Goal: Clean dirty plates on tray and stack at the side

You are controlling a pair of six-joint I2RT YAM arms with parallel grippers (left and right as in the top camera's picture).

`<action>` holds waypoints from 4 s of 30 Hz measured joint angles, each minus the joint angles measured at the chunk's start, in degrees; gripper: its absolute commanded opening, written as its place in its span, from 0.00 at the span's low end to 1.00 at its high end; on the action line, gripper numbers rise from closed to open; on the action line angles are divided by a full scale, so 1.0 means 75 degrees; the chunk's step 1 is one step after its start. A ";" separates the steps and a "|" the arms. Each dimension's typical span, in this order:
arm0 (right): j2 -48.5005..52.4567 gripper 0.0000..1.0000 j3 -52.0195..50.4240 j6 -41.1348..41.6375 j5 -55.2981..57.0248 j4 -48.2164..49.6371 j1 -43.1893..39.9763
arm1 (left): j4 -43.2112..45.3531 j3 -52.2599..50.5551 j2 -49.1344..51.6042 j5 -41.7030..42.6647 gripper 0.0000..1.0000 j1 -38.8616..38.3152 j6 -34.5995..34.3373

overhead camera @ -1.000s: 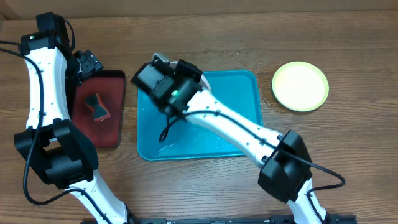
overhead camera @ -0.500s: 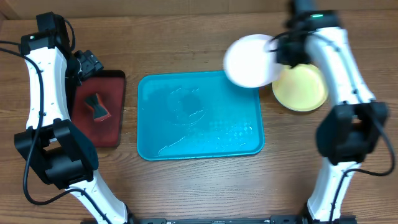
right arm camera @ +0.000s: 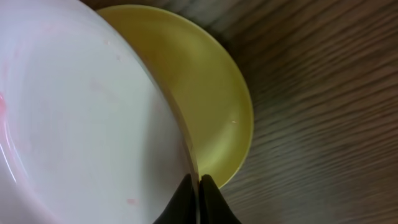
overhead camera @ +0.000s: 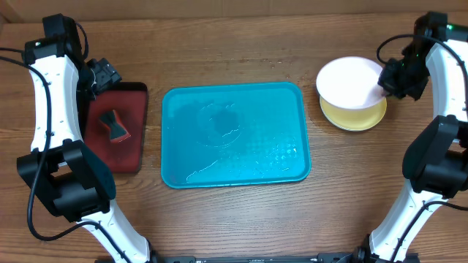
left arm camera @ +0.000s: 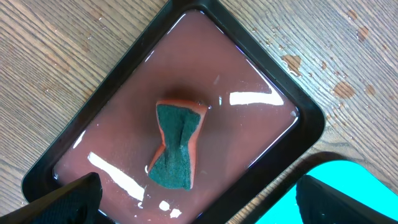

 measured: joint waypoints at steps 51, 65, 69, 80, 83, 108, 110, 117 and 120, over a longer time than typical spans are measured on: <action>-0.3759 1.00 -0.0729 0.0227 -0.1731 -0.2291 0.2981 | 0.0000 0.0000 0.0000 0.0000 1.00 0.0000 0.0000; -0.3759 1.00 -0.0729 0.0221 -0.1883 -0.2264 0.2981 | 0.0000 0.0000 0.0000 0.0000 1.00 0.0000 0.0000; -0.3789 1.00 -0.0752 0.0219 -0.1781 -0.1664 0.2981 | 0.0000 0.0000 0.0000 -0.0003 1.00 0.0000 0.0000; -0.6545 1.00 -0.2463 0.0221 -0.1265 0.0831 0.3468 | -0.0003 0.0000 0.0000 0.0006 1.00 0.0000 0.0000; -0.7758 1.00 -0.3756 0.0219 -0.1192 0.1944 0.3468 | 0.0000 0.0000 0.0000 0.0026 1.00 0.0000 0.0000; -1.5026 1.00 -1.3327 0.0221 -0.0807 0.8690 0.2923 | 0.0003 0.0000 0.0000 0.0050 1.00 0.0000 0.0000; -1.5303 1.00 -1.3554 0.0216 -0.0787 0.8821 0.2923 | 0.0003 0.0000 0.0000 0.0050 1.00 0.0000 0.0000; -1.6026 1.00 -1.4181 0.0219 -0.0513 0.9410 0.2923 | 0.0003 0.0000 0.0000 0.0050 1.00 0.0000 0.0000; -1.6291 1.00 -1.4466 0.0219 -0.0423 0.9737 0.2923 | 0.0000 0.0000 0.0000 0.0050 1.00 0.0000 0.0000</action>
